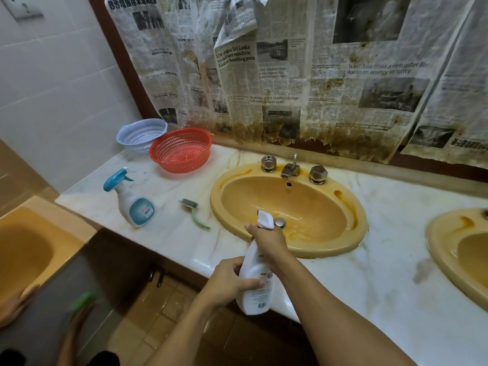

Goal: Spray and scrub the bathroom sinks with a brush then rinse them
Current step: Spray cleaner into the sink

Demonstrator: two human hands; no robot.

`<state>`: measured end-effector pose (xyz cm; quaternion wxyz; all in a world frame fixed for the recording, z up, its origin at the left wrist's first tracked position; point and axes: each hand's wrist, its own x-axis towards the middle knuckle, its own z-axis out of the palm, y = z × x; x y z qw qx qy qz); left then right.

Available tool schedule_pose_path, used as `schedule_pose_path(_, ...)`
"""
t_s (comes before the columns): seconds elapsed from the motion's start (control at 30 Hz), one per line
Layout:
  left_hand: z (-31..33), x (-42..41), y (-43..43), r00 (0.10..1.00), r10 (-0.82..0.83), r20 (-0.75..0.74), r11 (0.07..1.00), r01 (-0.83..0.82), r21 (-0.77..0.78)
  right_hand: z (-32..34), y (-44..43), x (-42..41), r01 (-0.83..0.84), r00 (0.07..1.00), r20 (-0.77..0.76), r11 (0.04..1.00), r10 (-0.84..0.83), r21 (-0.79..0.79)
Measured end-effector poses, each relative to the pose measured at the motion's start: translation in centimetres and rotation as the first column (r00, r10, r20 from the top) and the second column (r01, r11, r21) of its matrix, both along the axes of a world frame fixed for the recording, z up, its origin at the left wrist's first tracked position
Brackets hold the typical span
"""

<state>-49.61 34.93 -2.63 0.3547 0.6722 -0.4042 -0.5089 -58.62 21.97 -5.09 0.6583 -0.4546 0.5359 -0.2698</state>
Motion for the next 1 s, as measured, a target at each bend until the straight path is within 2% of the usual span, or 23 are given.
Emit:
schedule_pose_path(0.23,-0.5,0.4,0.9,0.999,-0.039,-0.007,0.999,0.039,-0.005,0.1,1.2,-0.4,-0.021,0.999,0.025,0.998,0.023,-0.059)
schedule_pose_path(0.5,-0.6,-0.2,1.1,0.994,-0.099,0.039,0.994,0.100,-0.032,0.9,2.4,-1.9,0.098,0.995,0.030,0.994,-0.097,-0.053)
schedule_pose_path(0.63,-0.8,-1.3,0.6,0.994,-0.105,0.031,0.993,0.106,-0.047,1.1,1.8,-3.3,0.030,0.999,0.039,0.996,-0.026,-0.089)
schedule_pose_path(0.83,-1.0,-4.1,-0.9,0.998,-0.067,-0.018,0.995,0.065,-0.073,1.5,-0.2,-5.3,0.023,0.999,-0.036,0.998,-0.025,-0.062)
schedule_pose_path(1.0,-1.6,-6.9,-3.3,0.993,-0.113,-0.027,0.993,0.112,-0.047,1.6,-3.0,-9.8,-0.154,0.987,0.037,0.988,0.155,-0.016)
